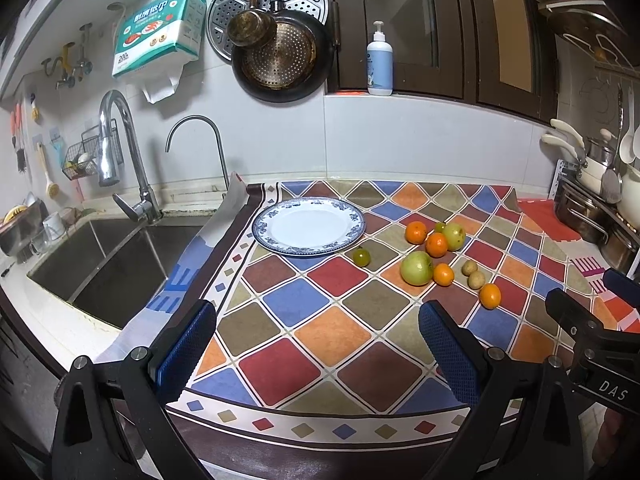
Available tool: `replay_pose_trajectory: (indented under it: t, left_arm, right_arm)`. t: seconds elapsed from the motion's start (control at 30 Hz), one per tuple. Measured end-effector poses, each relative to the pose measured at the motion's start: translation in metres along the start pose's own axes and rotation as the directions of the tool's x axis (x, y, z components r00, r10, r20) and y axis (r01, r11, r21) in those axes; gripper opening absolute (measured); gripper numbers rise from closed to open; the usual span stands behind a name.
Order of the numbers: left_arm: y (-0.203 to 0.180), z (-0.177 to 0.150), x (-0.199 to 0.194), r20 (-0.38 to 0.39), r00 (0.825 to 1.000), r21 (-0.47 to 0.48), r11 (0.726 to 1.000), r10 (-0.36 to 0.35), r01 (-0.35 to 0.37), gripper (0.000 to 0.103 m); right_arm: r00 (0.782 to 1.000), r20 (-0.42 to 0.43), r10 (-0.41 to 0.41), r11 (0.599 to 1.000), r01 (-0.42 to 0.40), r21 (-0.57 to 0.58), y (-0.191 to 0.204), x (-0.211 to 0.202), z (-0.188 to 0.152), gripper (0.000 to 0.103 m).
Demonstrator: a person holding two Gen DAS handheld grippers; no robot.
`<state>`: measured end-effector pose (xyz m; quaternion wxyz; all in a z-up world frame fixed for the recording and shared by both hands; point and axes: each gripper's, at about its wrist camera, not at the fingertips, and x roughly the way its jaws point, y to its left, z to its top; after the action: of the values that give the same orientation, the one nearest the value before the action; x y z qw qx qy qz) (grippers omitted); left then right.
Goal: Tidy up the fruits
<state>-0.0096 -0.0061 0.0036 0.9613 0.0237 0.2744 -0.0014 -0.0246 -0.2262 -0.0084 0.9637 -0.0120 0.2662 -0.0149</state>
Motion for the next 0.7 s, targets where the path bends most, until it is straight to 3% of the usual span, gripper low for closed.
replay_pose_trajectory:
  t: [0.7]
  left_arm:
    - [-0.0003,-0.0011,0.0004,-0.002,1.000,-0.002,1.000,0.003,-0.003,0.103]
  right_arm:
    - [1.000,-0.002,0.004,1.000,-0.004,-0.001,0.0020,0.0008,0.0012,0.102]
